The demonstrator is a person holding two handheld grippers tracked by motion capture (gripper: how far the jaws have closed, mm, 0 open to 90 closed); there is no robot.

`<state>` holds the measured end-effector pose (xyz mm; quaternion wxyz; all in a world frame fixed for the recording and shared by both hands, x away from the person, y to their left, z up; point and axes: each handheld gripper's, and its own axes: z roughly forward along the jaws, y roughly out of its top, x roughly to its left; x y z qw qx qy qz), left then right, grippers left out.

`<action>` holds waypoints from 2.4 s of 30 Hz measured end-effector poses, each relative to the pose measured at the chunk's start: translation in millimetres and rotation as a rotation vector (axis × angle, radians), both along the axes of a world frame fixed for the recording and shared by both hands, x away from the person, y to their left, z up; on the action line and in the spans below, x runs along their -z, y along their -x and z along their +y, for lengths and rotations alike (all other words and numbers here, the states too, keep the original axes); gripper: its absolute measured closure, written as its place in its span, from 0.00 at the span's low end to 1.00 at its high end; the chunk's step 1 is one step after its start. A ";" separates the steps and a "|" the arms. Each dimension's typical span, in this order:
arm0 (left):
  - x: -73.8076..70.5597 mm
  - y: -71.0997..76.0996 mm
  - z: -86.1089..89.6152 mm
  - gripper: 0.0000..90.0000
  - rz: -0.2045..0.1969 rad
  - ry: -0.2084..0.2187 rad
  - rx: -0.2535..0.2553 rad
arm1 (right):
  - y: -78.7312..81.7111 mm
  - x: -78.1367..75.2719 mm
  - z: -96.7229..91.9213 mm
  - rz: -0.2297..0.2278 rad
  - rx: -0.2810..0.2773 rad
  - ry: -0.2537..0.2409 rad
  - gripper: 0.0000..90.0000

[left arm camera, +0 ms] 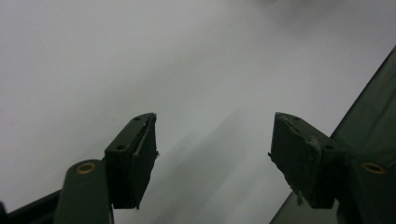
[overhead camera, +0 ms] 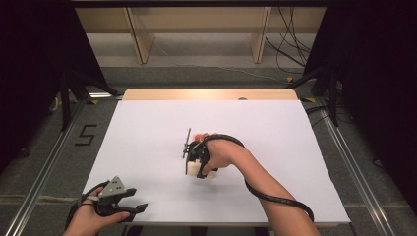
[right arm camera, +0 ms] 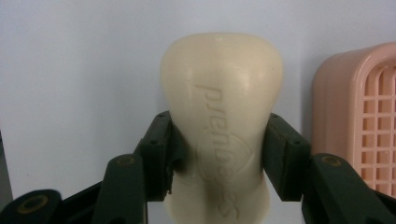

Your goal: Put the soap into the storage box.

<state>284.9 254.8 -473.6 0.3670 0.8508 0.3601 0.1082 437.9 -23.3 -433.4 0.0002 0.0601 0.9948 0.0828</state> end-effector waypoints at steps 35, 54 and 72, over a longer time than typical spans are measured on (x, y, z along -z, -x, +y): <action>1.2 1.0 -1.5 0.34 0.016 0.019 -0.012 | -1.5 -11.7 -19.4 -0.005 0.031 -0.144 0.56; 0.5 -0.3 0.1 0.34 0.005 -0.004 0.003 | -6.7 -19.5 -25.4 -0.030 0.009 -0.154 0.56; 2.5 -0.5 -0.8 0.34 0.012 0.003 -0.024 | -10.8 -23.0 -31.5 -0.030 0.018 -0.160 0.56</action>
